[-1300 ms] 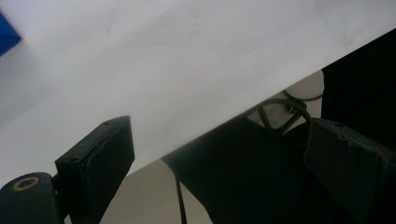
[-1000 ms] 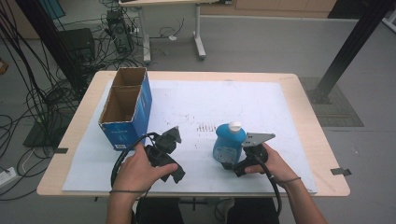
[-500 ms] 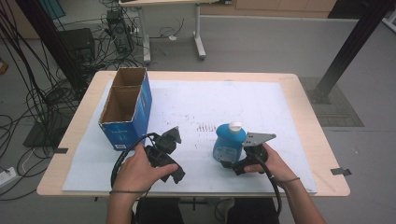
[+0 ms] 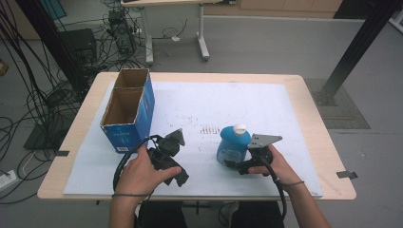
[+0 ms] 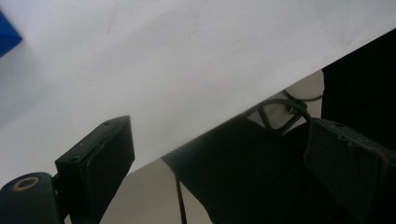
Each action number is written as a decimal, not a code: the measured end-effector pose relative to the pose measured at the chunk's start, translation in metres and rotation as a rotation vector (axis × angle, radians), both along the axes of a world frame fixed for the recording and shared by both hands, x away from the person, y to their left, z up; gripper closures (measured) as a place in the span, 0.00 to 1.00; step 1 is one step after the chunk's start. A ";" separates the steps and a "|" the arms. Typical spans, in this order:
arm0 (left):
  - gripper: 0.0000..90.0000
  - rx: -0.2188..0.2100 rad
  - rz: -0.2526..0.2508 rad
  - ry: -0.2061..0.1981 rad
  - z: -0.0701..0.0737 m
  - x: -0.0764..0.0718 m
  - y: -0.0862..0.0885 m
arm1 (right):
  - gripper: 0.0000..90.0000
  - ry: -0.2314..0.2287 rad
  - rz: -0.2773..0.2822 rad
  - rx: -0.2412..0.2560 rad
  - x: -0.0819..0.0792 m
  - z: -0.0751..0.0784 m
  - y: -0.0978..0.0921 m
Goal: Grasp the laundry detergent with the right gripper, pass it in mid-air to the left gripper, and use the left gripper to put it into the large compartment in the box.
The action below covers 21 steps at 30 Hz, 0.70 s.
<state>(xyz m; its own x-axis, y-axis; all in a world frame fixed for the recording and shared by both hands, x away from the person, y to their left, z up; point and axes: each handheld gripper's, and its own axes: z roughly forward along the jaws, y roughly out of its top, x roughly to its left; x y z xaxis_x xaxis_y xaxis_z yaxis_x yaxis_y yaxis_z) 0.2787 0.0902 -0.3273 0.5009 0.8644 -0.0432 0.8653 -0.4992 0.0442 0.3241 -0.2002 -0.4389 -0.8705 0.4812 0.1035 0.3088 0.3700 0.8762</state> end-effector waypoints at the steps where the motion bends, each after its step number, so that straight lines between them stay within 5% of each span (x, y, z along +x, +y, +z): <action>1: 0.10 -0.001 0.001 0.000 0.000 0.000 0.000 | 0.35 0.002 -0.002 0.002 0.000 0.000 0.000; 21: 0.10 -0.003 0.003 -0.003 0.000 0.000 0.001 | 0.43 -0.044 0.000 0.023 0.002 -0.004 0.000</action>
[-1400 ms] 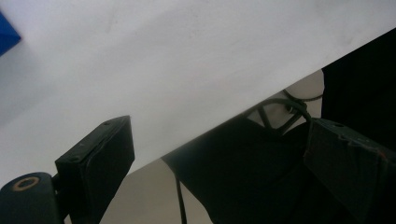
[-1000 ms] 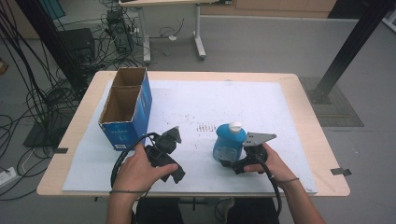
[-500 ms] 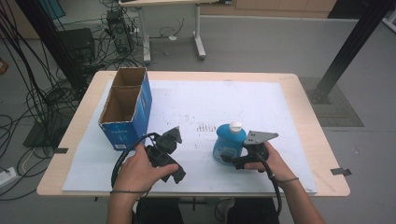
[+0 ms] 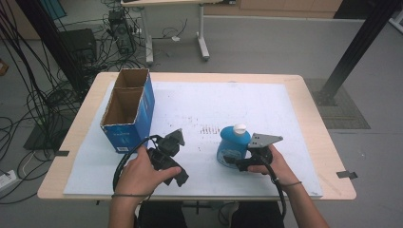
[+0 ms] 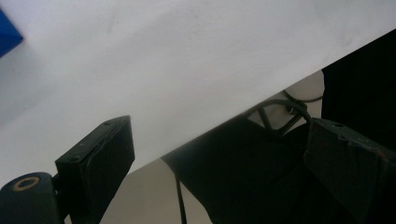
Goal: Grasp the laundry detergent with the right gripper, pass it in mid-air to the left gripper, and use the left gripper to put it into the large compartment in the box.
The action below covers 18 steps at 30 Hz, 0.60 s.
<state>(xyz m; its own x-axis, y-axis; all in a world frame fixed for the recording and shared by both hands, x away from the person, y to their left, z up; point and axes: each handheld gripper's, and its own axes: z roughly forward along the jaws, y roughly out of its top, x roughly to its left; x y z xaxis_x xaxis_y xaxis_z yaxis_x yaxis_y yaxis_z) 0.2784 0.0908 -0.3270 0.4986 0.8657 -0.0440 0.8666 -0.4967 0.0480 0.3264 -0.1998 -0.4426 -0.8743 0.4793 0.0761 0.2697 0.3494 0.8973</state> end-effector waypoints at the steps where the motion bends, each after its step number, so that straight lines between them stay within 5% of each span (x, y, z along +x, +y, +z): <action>1: 0.10 -0.001 0.001 0.000 0.000 0.000 0.000 | 0.44 -0.004 0.001 0.001 0.000 0.000 0.000; 18: 0.10 0.007 -0.004 -0.001 0.002 0.001 -0.002 | 0.44 -0.035 0.002 0.023 -0.002 -0.004 -0.001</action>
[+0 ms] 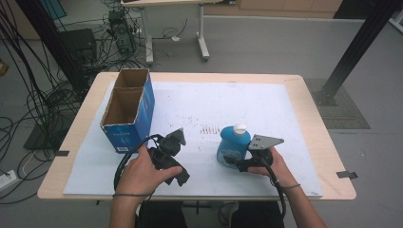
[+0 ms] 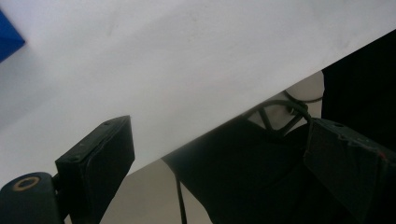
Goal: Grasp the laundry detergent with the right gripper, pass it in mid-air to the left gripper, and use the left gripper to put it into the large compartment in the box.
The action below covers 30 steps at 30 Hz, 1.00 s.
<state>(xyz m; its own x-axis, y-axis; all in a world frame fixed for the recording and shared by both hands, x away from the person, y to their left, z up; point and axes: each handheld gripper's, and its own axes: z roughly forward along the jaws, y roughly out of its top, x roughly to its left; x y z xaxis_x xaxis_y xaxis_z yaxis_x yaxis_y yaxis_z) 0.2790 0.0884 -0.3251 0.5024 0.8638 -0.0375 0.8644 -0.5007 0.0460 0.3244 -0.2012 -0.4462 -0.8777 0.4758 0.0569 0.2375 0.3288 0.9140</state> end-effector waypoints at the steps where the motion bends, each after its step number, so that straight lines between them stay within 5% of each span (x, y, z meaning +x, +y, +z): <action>1: 0.10 -0.001 0.001 0.000 0.000 0.000 0.000 | 0.44 -0.001 0.000 0.000 0.000 0.000 0.000; 30: 0.10 0.002 0.002 0.007 -0.003 0.004 -0.003 | 0.44 -0.022 0.004 0.020 -0.001 -0.003 -0.001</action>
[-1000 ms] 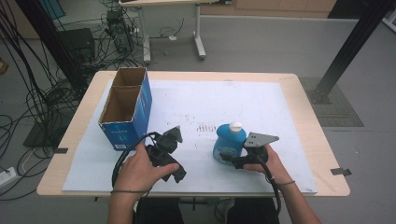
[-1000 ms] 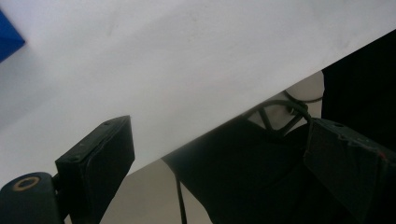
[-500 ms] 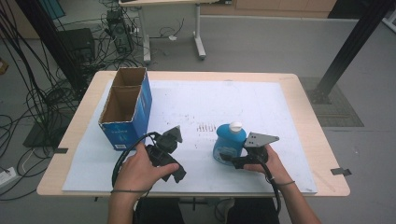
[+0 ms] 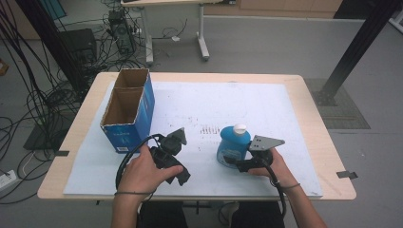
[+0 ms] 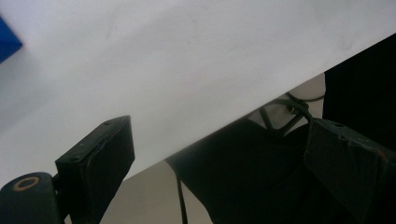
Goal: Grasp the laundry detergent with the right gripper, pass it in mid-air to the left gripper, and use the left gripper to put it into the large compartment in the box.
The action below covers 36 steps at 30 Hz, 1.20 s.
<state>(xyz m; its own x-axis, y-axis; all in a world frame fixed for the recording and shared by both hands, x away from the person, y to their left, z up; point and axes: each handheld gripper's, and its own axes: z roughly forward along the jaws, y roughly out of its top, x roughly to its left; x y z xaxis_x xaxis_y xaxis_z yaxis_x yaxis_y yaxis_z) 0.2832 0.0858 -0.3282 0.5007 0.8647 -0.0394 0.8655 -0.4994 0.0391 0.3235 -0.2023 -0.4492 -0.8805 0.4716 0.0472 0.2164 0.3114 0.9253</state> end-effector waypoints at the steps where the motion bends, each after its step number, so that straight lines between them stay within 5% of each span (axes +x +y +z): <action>1: 0.10 0.001 0.003 -0.001 0.000 0.000 0.000 | 0.44 -0.002 0.000 0.004 0.000 0.000 0.000; 36: 0.10 0.005 -0.005 0.000 0.000 0.007 0.001 | 0.45 -0.005 0.001 0.006 0.000 -0.001 0.000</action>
